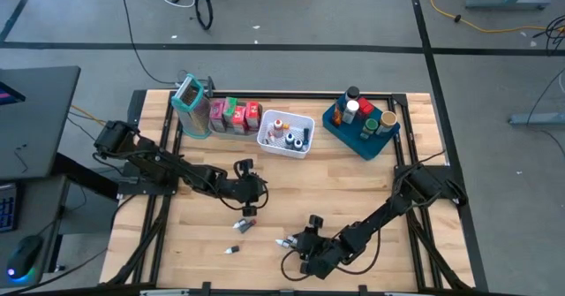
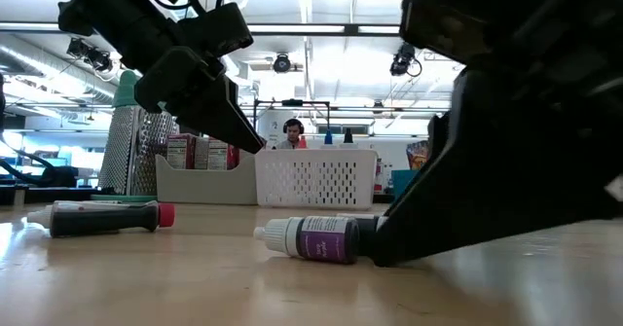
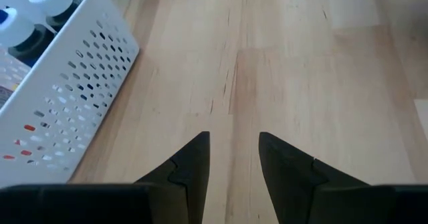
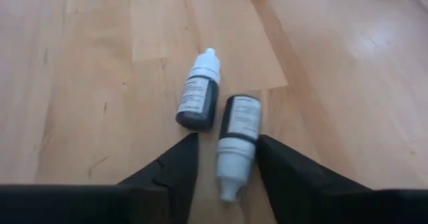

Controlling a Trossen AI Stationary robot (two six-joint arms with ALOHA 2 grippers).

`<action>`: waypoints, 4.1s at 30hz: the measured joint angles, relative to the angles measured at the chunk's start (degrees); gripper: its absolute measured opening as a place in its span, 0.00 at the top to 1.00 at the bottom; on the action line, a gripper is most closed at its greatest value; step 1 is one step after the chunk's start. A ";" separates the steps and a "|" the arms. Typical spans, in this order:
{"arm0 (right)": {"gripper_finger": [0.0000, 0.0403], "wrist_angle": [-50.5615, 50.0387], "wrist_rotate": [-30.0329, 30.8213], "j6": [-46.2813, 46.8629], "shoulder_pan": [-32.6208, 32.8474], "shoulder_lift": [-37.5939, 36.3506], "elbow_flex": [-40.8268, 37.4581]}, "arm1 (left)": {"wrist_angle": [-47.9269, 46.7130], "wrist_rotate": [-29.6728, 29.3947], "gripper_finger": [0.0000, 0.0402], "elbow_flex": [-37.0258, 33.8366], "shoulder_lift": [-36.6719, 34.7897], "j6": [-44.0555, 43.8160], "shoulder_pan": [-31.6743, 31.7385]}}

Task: Pick & Place Kitchen Items
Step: Put the right small green food coloring bottle into the white bin, then put the small purple food coloring bottle into the white bin

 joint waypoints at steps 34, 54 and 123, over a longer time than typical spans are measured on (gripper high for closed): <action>0.78 -20.86 -0.24 -19.76 -38.28 -23.35 -0.35 | 2.05 0.24 0.66 0.00 0.00 0.76 -0.01; 0.72 -17.74 -11.11 -19.06 -50.66 -23.35 -1.41 | 2.36 1.91 0.66 0.00 0.00 0.59 0.00; 0.59 24.93 -10.69 -19.81 -6.89 3.83 -4.38 | -2.68 -5.41 0.66 0.00 -20.25 1.15 -5.68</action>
